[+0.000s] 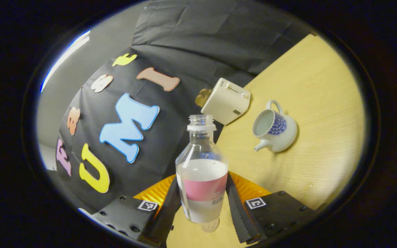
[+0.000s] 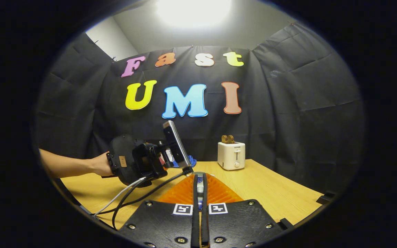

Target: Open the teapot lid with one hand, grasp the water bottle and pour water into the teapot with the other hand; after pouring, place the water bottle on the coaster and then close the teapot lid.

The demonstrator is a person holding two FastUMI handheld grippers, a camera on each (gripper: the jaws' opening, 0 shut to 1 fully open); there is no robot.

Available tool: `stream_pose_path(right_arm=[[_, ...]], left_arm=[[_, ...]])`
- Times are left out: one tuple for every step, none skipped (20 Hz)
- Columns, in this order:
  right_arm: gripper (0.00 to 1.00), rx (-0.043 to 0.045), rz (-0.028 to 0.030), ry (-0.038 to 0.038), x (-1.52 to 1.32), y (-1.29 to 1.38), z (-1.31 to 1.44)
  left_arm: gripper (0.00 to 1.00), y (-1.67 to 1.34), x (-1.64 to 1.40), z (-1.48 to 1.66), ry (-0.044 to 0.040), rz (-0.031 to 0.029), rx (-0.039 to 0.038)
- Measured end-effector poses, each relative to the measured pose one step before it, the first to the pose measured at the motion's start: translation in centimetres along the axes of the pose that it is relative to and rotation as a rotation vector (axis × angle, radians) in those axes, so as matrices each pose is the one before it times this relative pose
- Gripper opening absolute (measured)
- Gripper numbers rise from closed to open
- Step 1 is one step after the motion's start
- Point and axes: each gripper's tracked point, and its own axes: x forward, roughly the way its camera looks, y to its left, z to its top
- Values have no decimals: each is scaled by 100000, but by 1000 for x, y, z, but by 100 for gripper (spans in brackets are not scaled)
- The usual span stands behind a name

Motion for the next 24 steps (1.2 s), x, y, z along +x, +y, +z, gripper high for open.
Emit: stream_pose_path(right_arm=[[2, 102, 1143, 356, 285, 404, -50], [2, 257, 1099, 245, 372, 275, -32], [2, 611, 1104, 511, 415, 323, -71], [2, 1086, 1393, 430, 392, 363, -158], [3, 1013, 1168, 686, 482, 401, -204], [2, 512, 979, 589, 488, 279, -258], [2, 147, 893, 701, 511, 250, -195], [2, 141, 1111, 651, 505, 287, -308], [2, 589, 1377, 691, 491, 399, -295], [3, 1018, 1329, 420, 478, 313, -261], [3, 1146, 913, 1011, 571, 215, -375], [2, 1262, 919, 1073, 468, 259, -435], [2, 1280, 728, 1283, 470, 139, -496], [2, 929, 461, 1294, 344, 77, -338], [2, 499, 314, 769, 285, 86, -293], [2, -103, 100, 434, 183, 66, -156], [2, -412, -14, -113, 184, -5, 43], [2, -297, 65, -114, 138, 6, -24], [2, -185, 39, -242, 114, 20, 85], [2, -353, 15, -304, 65, 47, 26], [2, -433, 21, 137, 127, -21, -52], [2, -157, 239, 244, 116, 72, -117], [2, 95, 252, 137, 173, 47, -45], [2, 197, 265, 378, 165, 77, -117]], left_arm=[[84, 506, -562, -527, 508, 978, -4846], [84, 383, -234, -637, 835, 576, -4283], [84, 591, -257, -636, 477, 1434, -4276], [84, 554, -312, -594, 904, 974, -4945], [84, 725, -713, -605, 110, 874, -5681], [84, 749, -616, -371, -19, 546, -5999], [84, 761, -660, -456, 145, 423, -5684], [84, 863, -621, -270, -295, 810, -5025], [84, 721, -138, -92, -665, 201, -5032], [84, 533, -144, -11, -104, 175, -5740], [84, 491, 61, -93, 78, -189, -5850], [84, 577, -169, -184, 7, 509, -5524], [84, 902, 339, 142, -280, 449, -4801], [84, 1041, 74, -188, -53, 1283, -4324], [83, 1121, 66, -262, -110, 1461, -3940], [83, 1165, 187, -171, -426, 1699, -4238], [83, 1548, 247, -255, 382, 1511, -5309], [83, 1005, 429, -474, 798, 1036, -3194], [83, 998, 354, -261, 53, 1879, -1887], [83, 800, 515, -147, -129, 1107, -861], [83, 363, 439, -91, -36, 324, -50], [83, 186, -188, 354, -18, 620, 485], [83, 119, 411, 337, -694, -12, 725], [83, -24, 384, 256, -835, -311, -68]])
